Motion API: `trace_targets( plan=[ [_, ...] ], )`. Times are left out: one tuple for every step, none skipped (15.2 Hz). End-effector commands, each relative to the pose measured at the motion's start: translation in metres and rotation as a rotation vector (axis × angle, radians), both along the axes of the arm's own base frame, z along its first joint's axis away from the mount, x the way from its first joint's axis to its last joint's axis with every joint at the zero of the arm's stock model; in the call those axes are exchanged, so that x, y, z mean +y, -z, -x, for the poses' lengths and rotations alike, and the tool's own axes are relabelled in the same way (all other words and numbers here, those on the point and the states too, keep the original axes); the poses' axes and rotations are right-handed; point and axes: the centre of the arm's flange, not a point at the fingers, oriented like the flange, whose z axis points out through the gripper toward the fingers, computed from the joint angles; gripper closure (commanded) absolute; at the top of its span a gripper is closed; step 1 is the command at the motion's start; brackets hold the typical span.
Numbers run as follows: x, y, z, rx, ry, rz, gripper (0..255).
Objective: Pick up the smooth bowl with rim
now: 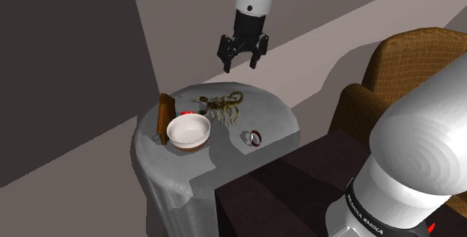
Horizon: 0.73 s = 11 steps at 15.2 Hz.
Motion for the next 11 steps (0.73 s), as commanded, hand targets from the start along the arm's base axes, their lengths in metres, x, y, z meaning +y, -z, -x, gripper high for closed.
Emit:
trace_targets(
  plan=[
    [0.011, 0.023, -0.009, 0.001, 0.002, -0.004, 0],
    [0.015, 0.035, -0.015, 0.003, 0.002, -0.006, 0],
    [0.019, 0.046, -0.020, 0.005, 0.003, -0.008, 0],
    [0.023, 0.057, -0.026, 0.007, 0.003, -0.010, 0],
    [0.027, 0.069, -0.031, 0.008, 0.003, -0.012, 0],
    [0.031, 0.080, -0.036, 0.010, 0.004, -0.014, 0],
    [0.035, 0.091, -0.042, 0.012, 0.004, -0.016, 0],
    [0.040, 0.103, -0.047, 0.013, 0.005, -0.018, 0],
    [0.044, 0.114, -0.052, 0.015, 0.005, -0.020, 0],
    [0.048, 0.126, -0.057, 0.017, 0.005, -0.022, 0],
    [0.052, 0.137, -0.063, 0.018, 0.006, -0.024, 0]
  ],
)
